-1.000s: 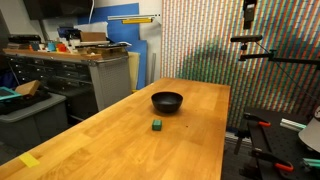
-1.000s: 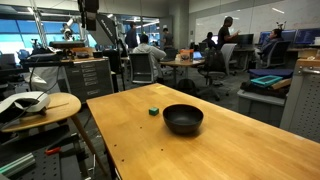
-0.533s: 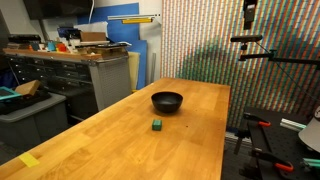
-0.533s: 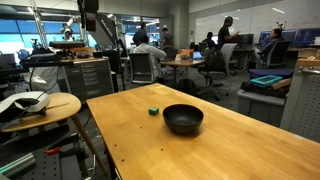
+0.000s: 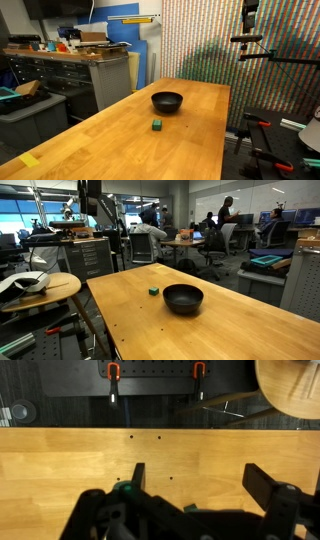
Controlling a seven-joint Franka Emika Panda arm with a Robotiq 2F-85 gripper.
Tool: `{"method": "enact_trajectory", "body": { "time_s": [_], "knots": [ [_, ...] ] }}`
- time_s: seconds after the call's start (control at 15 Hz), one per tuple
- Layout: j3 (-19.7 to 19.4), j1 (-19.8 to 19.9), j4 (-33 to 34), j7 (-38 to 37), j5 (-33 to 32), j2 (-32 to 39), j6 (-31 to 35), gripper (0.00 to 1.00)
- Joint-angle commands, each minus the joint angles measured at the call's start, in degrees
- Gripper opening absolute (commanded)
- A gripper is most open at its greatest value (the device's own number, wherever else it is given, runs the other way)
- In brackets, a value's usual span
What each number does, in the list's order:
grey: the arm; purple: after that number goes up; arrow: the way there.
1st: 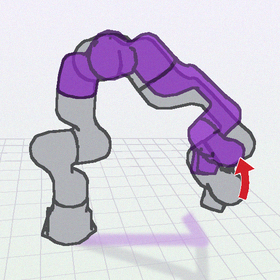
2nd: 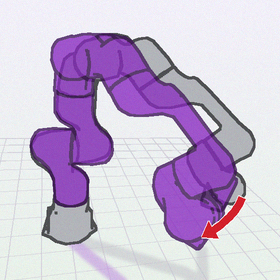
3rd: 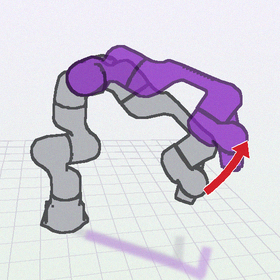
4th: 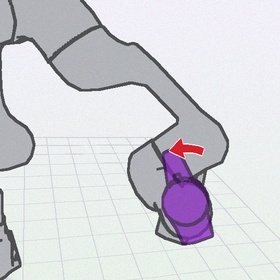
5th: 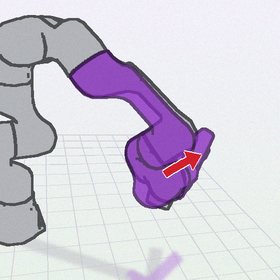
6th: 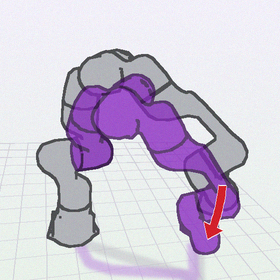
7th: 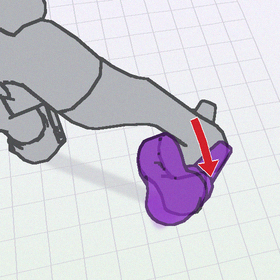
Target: Put the block in the bowl
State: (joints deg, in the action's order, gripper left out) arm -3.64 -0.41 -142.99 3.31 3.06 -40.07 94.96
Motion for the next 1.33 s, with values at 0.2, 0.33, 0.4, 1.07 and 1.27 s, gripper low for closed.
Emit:
{"method": "enact_trajectory", "body": {
  "time_s": [0.2,0.33,0.4,1.07,1.27],
  "knots": [
    [5.4,-2.9,2.1,-1.1,0.8,10.0,8.3,1.00],
    [7.1,-4.0,3.8,-1.9,1.9,14.9,10.7,1.00],
    [7.7,-4.5,4.8,-2.3,2.4,17.5,11.9,1.00],
    [10.2,-6.3,16.8,-3.3,3.6,39.2,24.5,1.00],
    [10.6,-6.6,19.1,-2.9,3.6,44.1,28.3,1.00]
  ]
}}
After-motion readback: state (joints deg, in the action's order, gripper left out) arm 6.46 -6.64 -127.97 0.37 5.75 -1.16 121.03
